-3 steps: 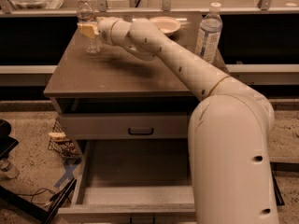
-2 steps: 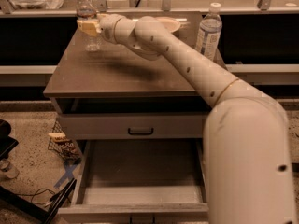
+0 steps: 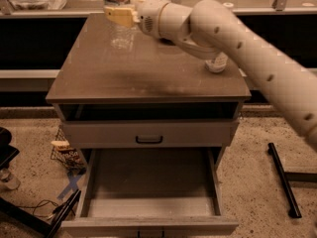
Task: Place water bottle into middle drawer
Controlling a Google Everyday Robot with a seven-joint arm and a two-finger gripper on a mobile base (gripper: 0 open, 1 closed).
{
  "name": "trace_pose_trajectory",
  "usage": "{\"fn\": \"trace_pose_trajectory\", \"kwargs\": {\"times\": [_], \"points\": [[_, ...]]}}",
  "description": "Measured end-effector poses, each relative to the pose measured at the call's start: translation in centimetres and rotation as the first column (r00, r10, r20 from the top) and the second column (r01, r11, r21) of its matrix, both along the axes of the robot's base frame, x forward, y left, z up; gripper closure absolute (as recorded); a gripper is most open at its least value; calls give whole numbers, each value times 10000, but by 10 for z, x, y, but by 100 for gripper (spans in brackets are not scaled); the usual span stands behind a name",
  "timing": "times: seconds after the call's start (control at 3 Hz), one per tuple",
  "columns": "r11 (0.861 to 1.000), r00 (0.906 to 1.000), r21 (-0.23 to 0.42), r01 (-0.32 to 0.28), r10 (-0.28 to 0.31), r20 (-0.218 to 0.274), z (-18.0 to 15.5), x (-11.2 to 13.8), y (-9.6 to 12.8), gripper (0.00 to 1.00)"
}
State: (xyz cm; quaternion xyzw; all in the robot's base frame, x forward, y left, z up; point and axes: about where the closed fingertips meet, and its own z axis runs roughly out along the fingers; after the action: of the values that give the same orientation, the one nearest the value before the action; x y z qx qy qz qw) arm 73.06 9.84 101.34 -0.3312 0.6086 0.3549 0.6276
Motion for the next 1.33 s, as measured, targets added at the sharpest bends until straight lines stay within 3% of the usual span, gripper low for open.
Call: {"fn": "trace_pose_trajectory", "kwargs": {"times": [0.33,0.67,1.0,1.33], "points": [[9977,9992,-629,264,-283,-293,-6,-50,-44,100],[9929,9979,-1177,-149,73,-643,-43,-136,-56,100],[9935,9931,-945,-629,530,-1046,-104,-190,-50,100],[9966,9897,-485,-672,604,-1301,-169,-237,-58,100]]}}
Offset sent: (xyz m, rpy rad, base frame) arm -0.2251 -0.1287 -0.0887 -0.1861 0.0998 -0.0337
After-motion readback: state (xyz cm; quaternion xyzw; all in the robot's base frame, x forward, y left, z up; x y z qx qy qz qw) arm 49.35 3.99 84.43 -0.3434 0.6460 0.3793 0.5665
